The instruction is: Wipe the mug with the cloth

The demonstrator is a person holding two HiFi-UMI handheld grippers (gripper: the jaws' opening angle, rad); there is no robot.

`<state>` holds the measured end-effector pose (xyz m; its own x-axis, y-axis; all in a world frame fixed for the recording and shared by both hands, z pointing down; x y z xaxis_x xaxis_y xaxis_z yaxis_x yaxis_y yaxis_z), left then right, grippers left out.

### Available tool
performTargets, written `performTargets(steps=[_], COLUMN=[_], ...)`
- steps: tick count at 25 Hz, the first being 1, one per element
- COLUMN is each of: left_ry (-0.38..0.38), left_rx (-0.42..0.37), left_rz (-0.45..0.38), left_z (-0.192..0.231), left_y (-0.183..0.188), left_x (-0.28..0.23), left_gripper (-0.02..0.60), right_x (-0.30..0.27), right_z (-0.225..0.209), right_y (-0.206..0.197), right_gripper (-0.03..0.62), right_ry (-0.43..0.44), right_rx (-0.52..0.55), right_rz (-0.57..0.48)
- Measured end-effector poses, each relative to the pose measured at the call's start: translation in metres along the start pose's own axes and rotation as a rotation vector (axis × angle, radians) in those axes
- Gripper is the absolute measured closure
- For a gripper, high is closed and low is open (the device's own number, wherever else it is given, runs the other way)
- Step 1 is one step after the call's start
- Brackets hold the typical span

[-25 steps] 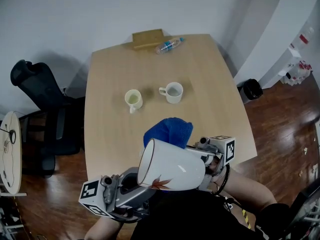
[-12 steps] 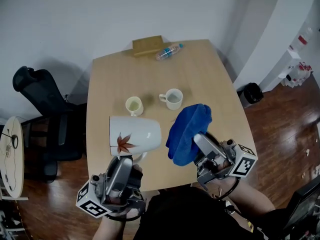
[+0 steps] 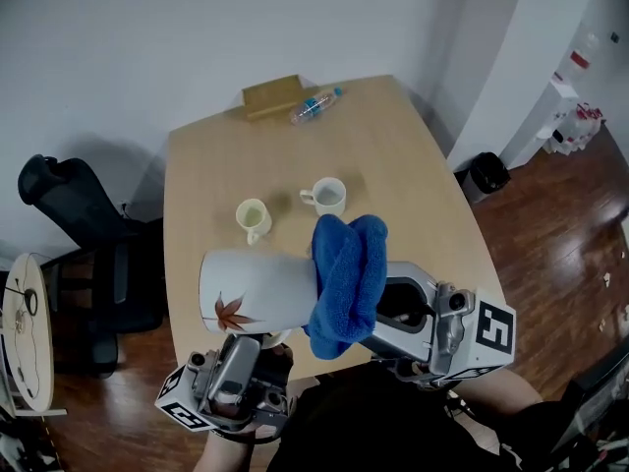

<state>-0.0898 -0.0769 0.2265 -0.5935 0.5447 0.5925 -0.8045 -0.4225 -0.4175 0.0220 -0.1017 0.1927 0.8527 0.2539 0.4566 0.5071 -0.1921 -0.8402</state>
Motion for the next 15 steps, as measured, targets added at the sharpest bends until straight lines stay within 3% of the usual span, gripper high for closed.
performTargets(steps=[4,8,11,15], left_ry=[0.01,0.009,0.054,0.132], left_rx=[0.005,0.023,0.009,-0.019], left_rz=[0.042,0.051,0.026,0.017], left_z=[0.001,-0.003,0.005,0.023], left_y=[0.003,-0.005,-0.003,-0.009], left_x=[0.0,0.002,0.01,0.031], left_gripper=[0.517,0.517,0.517,0.517], right_x=[0.004,0.016,0.021,0.026], right_z=[-0.032,-0.07,-0.061,-0.032], right_y=[-0.001,-0.037,-0.072,-0.083], right_gripper=[0.493,0.493,0.494,0.494], right_ry=[-0.044,-0.105,-0.083,-0.028], right_rx=[-0.057,-0.337,-0.51,-0.531], right_rz=[0.005,-0.018,-0.012,-0.023])
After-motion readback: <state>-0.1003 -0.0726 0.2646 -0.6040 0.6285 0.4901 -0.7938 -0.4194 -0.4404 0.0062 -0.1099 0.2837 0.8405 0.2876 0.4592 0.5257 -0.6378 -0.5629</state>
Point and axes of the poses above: the fingertips, and each gripper's own axes: x backward along the fingers, z to its left, y out of its top, the point moved 1 cm from there along x, backward along the fingers, and after that the axes turned 1 degree about z, right-handed, at the moved point
